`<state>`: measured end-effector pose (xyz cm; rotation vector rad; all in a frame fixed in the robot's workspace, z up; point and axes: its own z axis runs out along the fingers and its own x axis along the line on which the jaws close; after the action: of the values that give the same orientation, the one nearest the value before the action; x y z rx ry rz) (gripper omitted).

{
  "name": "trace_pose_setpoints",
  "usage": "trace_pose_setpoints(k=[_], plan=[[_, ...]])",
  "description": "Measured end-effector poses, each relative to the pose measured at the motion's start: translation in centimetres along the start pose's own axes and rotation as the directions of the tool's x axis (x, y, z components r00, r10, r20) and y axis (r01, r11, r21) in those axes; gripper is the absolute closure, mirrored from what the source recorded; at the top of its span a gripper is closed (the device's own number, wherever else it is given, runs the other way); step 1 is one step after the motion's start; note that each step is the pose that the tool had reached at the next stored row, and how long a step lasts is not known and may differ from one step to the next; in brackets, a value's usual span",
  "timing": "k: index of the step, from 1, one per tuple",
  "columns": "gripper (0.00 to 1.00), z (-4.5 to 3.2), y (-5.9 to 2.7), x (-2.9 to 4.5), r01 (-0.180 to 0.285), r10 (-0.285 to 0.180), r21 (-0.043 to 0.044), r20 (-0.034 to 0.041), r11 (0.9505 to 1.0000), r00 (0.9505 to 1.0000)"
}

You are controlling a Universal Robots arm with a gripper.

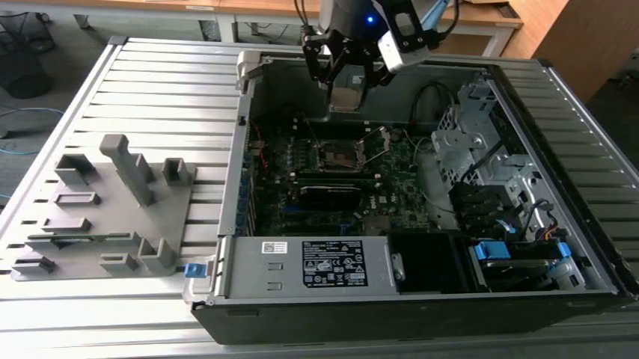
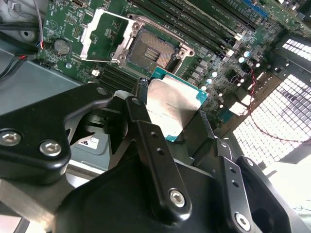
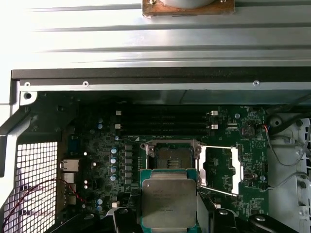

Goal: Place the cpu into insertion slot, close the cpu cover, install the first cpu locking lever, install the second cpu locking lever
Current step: 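Place the cpu into insertion slot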

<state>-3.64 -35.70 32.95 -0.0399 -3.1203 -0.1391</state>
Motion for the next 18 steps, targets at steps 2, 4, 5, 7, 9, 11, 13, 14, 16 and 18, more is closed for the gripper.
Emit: trace_pose_setpoints(k=[2, 4, 5, 7, 9, 11, 13, 14, 16, 18], plan=[[0.46, 0.09, -0.01, 0.0, 0.0, 0.0, 0.0, 0.0, 1.0, 1.0], [0.46, 0.13, -0.01, 0.0, 0.0, 0.0, 0.0, 0.0, 1.0, 1.0], [0.46, 0.13, -0.01, 0.0, 0.0, 0.0, 0.0001, 0.0, 1.0, 1.0], [0.46, 0.2, -0.01, -0.01, 0.0, 0.0, -0.0004, 0.0002, 1.0, 1.0], [0.46, 0.3, -0.03, 0.0, 0.0, 0.0, -0.0001, 0.0001, 1.0, 1.0], [0.46, 0.42, -0.03, -0.01, 0.0, 0.0, 0.0, 0.0001, 1.0, 1.0], [0.46, 0.44, -0.04, -0.01, 0.0, 0.0, 0.0003, 0.0, 1.0, 1.0], [0.46, 0.44, -0.04, -0.01, 0.0, 0.0, 0.0003, 0.0, 1.0, 1.0], [0.46, 0.45, -0.04, -0.01, 0.0, 0.0, 0.0001, 0.0001, 1.0, 1.0], [0.46, 0.46, -0.04, -0.01, 0.0, 0.0, 0.0001, 0.0001, 1.0, 1.0]])
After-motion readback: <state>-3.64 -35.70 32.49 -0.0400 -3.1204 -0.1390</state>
